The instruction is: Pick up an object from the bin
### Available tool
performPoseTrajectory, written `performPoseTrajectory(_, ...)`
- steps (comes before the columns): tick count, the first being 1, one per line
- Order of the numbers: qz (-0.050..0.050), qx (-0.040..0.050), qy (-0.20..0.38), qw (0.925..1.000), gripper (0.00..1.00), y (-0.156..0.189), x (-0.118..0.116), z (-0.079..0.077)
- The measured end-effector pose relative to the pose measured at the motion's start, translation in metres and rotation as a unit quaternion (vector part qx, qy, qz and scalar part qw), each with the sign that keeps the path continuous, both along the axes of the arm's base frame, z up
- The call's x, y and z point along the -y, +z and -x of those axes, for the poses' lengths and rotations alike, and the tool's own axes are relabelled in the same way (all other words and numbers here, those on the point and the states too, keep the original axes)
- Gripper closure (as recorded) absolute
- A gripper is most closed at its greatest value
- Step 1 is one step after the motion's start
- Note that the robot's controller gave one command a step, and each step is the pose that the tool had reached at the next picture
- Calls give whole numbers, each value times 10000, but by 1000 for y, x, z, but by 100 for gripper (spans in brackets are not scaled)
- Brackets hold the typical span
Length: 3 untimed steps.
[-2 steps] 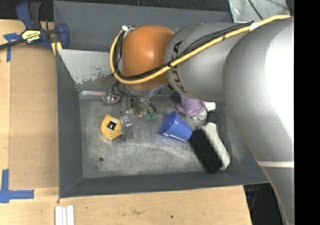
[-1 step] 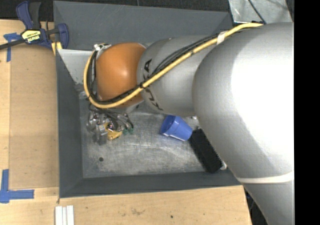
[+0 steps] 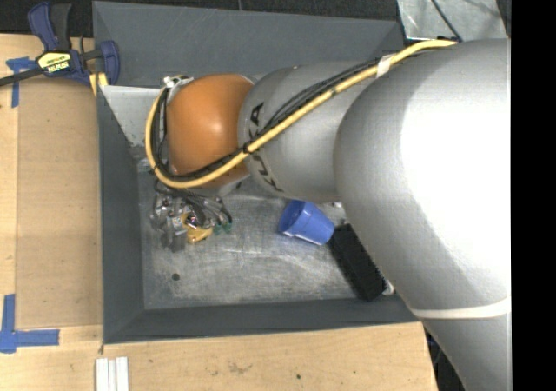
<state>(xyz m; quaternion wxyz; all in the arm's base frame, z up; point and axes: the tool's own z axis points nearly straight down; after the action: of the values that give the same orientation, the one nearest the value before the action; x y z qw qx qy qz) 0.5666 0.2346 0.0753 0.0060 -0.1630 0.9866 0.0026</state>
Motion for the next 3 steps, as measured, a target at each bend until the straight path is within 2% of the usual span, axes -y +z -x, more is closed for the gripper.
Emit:
performPoseTrajectory(1, 28, -35, 243, 9997, 100, 128, -7, 12)
performPoseTrajectory(2, 30, -40, 240, 9997, 0, 127, -7, 12)
performPoseTrajectory(3, 30, -40, 239, 9997, 0, 127, -7, 12)
